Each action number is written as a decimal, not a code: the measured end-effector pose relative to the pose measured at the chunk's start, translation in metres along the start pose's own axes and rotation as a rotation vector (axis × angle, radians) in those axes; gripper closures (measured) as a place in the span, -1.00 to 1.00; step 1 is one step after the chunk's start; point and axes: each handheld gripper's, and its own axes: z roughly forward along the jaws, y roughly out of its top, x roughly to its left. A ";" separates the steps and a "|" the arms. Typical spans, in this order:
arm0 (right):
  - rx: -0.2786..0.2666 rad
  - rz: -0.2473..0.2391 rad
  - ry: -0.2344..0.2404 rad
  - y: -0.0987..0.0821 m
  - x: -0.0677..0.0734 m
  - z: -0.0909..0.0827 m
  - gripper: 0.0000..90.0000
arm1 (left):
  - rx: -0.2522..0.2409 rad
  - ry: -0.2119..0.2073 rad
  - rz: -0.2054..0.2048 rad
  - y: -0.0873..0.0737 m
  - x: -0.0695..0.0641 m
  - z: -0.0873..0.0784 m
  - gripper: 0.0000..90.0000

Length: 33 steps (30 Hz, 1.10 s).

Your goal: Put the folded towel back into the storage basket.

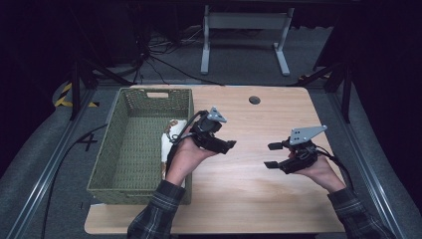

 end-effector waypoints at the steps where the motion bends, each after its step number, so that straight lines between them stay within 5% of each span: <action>1: 0.005 0.005 -0.004 -0.004 0.000 -0.002 -0.33 | 0.010 -0.002 0.003 0.000 -0.007 0.005 -0.42; 9: 0.010 0.046 -0.031 -0.035 0.000 -0.013 -0.34 | 0.050 -0.033 0.026 -0.011 -0.040 0.036 -0.45; 24: 0.085 0.105 -0.077 -0.093 0.003 -0.021 -0.39 | 0.120 -0.111 0.040 -0.058 -0.067 0.088 -0.45; 33: 0.163 0.069 -0.131 -0.110 0.008 -0.013 -0.42 | 0.166 -0.058 0.116 -0.079 -0.074 0.101 -0.58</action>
